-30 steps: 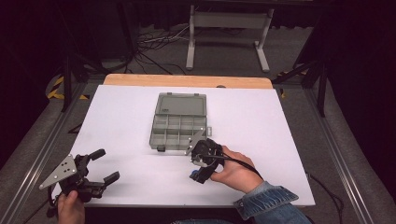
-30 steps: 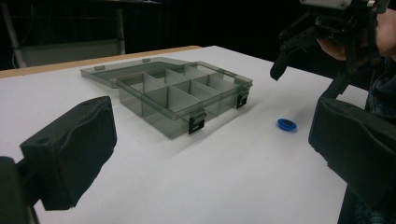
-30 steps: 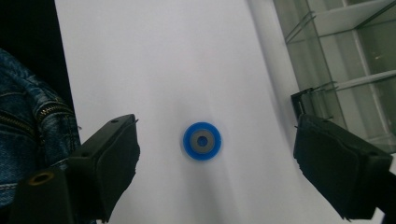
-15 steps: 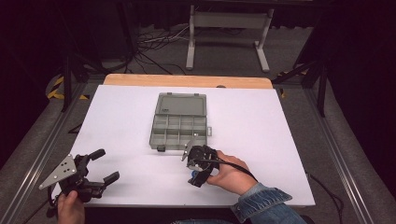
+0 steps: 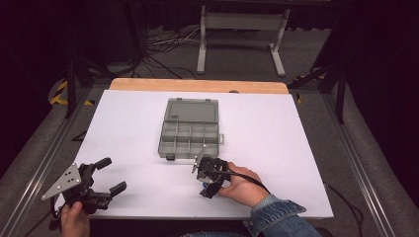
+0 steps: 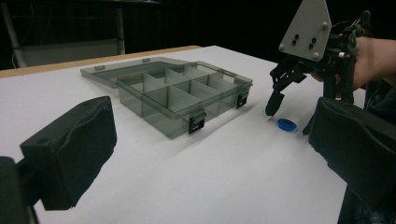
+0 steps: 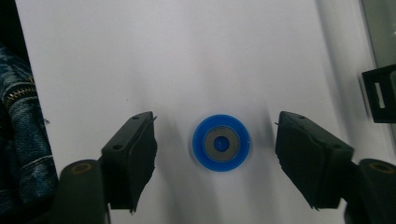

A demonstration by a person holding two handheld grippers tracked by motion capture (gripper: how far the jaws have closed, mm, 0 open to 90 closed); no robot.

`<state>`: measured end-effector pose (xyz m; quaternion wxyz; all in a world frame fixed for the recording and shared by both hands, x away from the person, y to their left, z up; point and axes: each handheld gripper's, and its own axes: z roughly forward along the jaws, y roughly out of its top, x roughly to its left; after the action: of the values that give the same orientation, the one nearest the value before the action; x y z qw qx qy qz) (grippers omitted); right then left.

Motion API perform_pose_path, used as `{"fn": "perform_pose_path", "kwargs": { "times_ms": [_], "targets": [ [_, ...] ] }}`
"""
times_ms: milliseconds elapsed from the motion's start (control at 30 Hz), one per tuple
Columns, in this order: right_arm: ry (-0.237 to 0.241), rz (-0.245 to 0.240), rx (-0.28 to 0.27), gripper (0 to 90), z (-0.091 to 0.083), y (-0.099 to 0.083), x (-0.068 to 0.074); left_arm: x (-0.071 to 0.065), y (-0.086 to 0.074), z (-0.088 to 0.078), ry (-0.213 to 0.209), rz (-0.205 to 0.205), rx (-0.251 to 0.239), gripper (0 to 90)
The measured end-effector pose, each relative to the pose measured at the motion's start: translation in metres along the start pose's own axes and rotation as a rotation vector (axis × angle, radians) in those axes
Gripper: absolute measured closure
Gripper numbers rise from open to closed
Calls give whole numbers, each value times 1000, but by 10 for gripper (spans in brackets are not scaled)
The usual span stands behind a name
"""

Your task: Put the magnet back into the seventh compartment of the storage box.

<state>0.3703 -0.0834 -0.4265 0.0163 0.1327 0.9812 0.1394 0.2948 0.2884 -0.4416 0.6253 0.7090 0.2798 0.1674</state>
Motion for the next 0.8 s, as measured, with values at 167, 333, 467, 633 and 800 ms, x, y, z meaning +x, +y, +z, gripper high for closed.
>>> {"fn": "perform_pose_path", "kwargs": {
  "times_ms": [167,333,467,633,800],
  "targets": [
    [-20,-7,9,436,2,0,0,0,0,0,2,1,-1,18],
    [-21,-30,6,623,0,1,2,0,0,0,1,1,-1,18],
    [-26,-28,5,626,-1,1,2,0,0,0,0,-1,-1,18],
    [-23,-25,-20,626,-7,1,3,0,0,0,2,1,-1,18],
    [-28,-28,-49,625,-19,1,3,0,0,0,0,-1,0,18]
  ]
}}
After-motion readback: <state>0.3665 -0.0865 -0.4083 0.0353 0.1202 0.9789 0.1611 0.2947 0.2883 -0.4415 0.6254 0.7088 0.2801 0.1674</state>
